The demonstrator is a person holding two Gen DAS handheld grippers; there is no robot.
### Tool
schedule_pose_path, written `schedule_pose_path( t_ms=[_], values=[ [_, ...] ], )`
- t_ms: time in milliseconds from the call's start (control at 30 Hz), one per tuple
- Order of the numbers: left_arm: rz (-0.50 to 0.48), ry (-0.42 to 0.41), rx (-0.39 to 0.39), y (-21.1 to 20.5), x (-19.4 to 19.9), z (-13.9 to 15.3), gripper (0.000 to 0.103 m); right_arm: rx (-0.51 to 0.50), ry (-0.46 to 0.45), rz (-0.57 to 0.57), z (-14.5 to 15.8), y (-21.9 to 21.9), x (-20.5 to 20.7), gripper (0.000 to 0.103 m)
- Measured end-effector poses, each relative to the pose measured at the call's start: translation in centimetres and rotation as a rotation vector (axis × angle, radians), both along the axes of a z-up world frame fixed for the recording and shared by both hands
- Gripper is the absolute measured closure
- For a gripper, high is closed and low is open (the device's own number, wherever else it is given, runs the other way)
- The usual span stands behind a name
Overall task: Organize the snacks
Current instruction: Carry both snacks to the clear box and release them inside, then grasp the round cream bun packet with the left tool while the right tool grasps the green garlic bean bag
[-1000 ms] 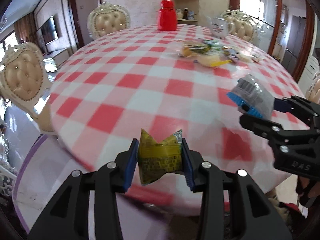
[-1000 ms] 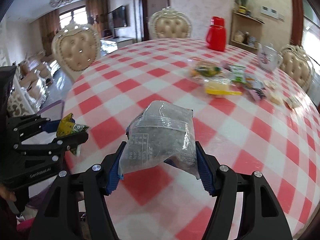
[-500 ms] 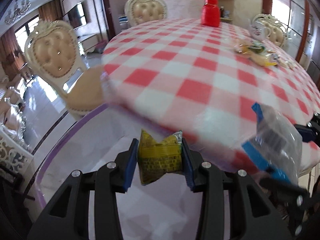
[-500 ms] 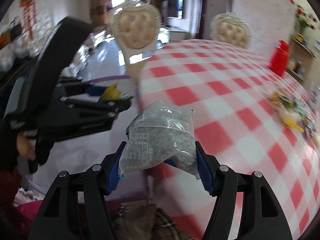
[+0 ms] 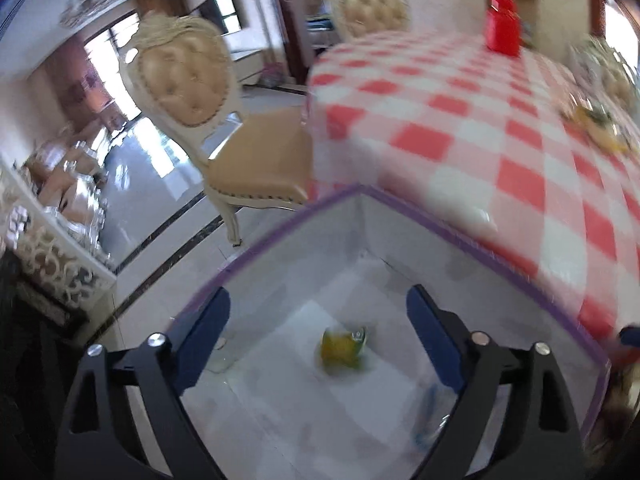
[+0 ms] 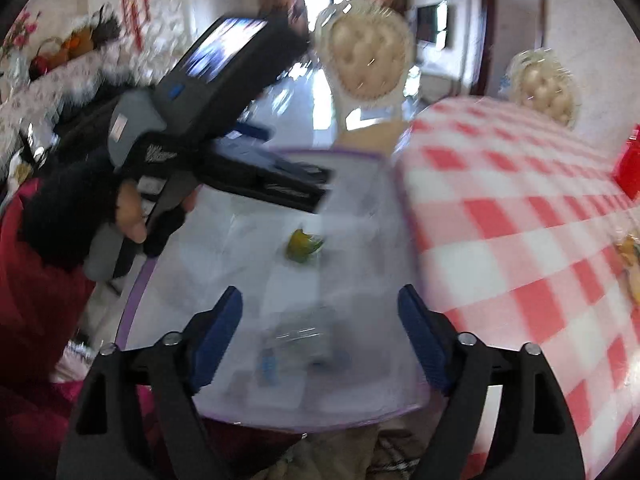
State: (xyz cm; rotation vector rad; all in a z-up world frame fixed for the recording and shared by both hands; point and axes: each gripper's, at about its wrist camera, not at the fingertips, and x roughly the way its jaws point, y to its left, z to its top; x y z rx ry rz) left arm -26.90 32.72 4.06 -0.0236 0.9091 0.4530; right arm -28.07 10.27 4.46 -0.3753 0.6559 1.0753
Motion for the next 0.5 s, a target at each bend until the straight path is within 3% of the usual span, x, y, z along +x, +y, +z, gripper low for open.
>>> schedule_pose_path(
  t_ms=[100, 300, 433, 500],
  values=[
    [0.016, -0.067, -0.029, -0.4, -0.1, 1.1, 0.006, 0.038, 0.008, -0.131, 0.6, -3.4, 2.8, 0.021],
    [-0.101, -0.142, -0.084, -6.0, 2.2, 3.1, 0.002, 0.097, 0.051, -0.417, 0.4, -11.9, 9.3, 0.018],
    [-0.228, -0.201, -0.203, -11.8, 6.8, 4.7, 0.002, 0.15, 0.087, -0.59, 0.2, -17.3, 13.1, 0.016],
    [-0.248, -0.227, -0.265, -14.6, 10.4, 4.7, 0.002, 0.165, 0.085, -0.662, 0.1, -19.4, 14.9, 0.016]
  ],
)
